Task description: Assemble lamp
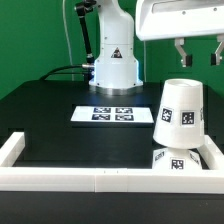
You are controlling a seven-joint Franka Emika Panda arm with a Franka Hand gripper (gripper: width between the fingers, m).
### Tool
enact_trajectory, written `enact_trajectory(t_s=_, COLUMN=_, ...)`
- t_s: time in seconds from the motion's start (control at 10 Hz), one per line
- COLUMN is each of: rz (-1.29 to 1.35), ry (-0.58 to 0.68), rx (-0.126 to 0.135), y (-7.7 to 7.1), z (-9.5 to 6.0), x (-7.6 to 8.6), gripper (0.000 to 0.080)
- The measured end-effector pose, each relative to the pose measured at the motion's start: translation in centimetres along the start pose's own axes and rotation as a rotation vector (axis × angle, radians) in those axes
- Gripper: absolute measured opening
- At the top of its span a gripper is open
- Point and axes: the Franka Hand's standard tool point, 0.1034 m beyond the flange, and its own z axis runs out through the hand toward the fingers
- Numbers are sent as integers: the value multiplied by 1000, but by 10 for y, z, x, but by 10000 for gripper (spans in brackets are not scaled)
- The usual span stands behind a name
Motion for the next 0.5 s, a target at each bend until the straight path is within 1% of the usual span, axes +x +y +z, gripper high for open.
enact_trajectory(t_s=0.1, rz=-6, ry=0, rx=0, y=2, z=0, x=1, gripper=388)
enact_trajectory(t_s=0.2, rz=-13, ry=0, rx=-1, y=6, z=-1, x=1, gripper=527)
enact_trajectory(t_s=0.3, rz=-10, ry=-2, rx=-3, y=12, z=-3, x=0, gripper=640)
enact_trajectory(t_s=0.4, rz=1, ry=-10, rx=-6, y=16, z=-9, x=-3, gripper=640)
enact_trajectory(t_s=0.5, rz=18, ry=-20, rx=-11, y=16, z=-18, x=-7, gripper=689)
